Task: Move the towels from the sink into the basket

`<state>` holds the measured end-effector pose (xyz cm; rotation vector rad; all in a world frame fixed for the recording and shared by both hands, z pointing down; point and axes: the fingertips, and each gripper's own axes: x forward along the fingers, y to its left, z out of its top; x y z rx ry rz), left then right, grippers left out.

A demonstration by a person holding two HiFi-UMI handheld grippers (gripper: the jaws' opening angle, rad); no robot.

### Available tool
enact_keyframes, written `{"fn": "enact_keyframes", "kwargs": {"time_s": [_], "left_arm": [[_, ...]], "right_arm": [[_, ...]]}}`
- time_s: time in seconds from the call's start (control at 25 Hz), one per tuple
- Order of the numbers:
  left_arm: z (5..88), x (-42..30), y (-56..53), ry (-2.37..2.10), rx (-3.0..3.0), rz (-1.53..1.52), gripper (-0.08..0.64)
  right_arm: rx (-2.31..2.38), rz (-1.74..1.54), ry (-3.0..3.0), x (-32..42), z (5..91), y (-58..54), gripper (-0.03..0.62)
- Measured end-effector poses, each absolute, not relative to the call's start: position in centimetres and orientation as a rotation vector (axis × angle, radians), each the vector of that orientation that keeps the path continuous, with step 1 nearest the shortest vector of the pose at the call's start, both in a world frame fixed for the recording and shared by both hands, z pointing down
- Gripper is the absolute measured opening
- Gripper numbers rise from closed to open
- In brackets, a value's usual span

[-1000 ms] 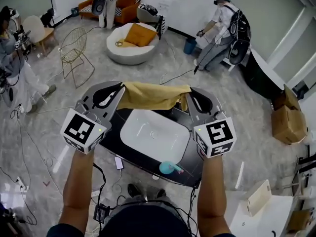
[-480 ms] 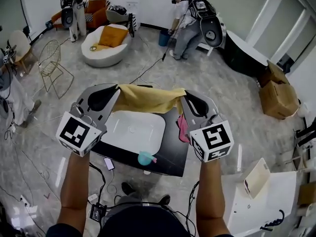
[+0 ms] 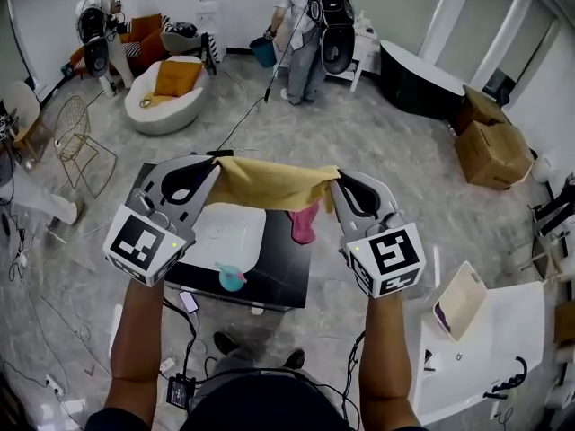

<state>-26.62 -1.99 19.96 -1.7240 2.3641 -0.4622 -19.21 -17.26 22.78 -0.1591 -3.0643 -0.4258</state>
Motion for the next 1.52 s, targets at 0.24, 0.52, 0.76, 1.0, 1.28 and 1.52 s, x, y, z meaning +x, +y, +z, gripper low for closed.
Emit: {"fn": "enact_keyframes", "kwargs": {"time_s": [0.24,0.52,0.76,1.0,1.28,1.52], "left_arm": [[19.7,-22.0,-7.3,2.311,-1.778,-0.472,0.014],[19.5,-16.2,-14.2,2.230,-1.850,-0.498,0.014],[19.5,-11.5,-19.4,2.154,-1.901,-0.512,0.014],[19.1,-7.3,-23.6,2.081,-1.967,-0.542,0.014],[19.3,-3.8,-28.1,1.943,-2.073,-0.535,0.014],[19.7,-0.1,-33.8,1.756,-2.218,-0.478,0.014]], "right_arm": [[-0.085,-0.404,-3.072,-13.9,22.8,-22.2,0.021],[0.019,-0.382,-3.077,-7.0,22.4,-28.3,0.021],[0.117,-0.382,-3.075,-1.0,22.2,-32.7,0.021],[0.228,-0.356,-3.073,4.3,21.6,-36.2,0.021],[0.386,-0.359,-3.051,9.1,21.6,-39.0,0.021],[0.609,-0.333,-2.964,14.1,22.5,-42.6,0.021]]}}
